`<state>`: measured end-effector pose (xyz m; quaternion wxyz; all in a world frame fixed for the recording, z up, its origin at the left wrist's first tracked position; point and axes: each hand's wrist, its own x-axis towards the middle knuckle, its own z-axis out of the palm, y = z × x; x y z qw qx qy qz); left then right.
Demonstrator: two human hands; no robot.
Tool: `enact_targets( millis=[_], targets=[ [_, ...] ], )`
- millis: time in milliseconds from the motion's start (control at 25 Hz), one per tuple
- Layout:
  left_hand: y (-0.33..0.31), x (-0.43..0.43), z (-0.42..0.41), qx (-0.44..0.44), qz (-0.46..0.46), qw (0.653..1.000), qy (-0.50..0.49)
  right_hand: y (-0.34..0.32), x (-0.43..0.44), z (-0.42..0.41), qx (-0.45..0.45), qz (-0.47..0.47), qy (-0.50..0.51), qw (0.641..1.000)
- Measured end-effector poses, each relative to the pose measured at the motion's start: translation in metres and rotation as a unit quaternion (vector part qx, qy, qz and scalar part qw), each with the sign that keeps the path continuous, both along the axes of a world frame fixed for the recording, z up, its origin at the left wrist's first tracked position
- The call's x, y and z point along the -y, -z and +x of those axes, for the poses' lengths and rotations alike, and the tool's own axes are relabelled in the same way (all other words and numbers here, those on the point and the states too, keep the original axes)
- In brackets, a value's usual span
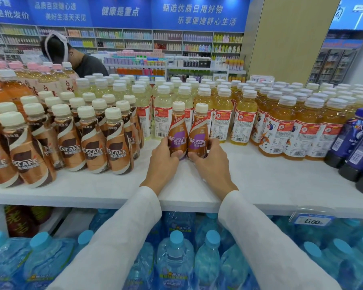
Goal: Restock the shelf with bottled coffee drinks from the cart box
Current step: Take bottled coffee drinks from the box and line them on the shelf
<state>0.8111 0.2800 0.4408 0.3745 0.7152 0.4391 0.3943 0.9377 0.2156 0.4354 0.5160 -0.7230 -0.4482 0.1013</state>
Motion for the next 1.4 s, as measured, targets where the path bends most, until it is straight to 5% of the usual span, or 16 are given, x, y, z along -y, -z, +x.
enact_targets(
  millis=[640, 960, 1160, 1400],
  targets=[
    [-0.001, -0.001, 0.002, -0.026, -0.004, 1.000, 0.005, 0.001, -0.005, 0.000, -0.012, -0.010, 0.003, 1.000],
    [0.003, 0.069, -0.044, -0.104, 0.036, 0.991, -0.071, 0.004, 0.083, -0.040, 0.046, -0.048, -0.055, 0.996],
    [0.032, 0.157, -0.107, -0.006, 0.059, 0.987, -0.150, 0.021, 0.150, -0.081, 0.006, 0.007, -0.163, 0.987],
    [0.100, 0.247, -0.216, 0.061, -0.037, 0.954, -0.290, 0.081, 0.194, -0.173, -0.058, -0.032, -0.275, 0.959]
  ],
)
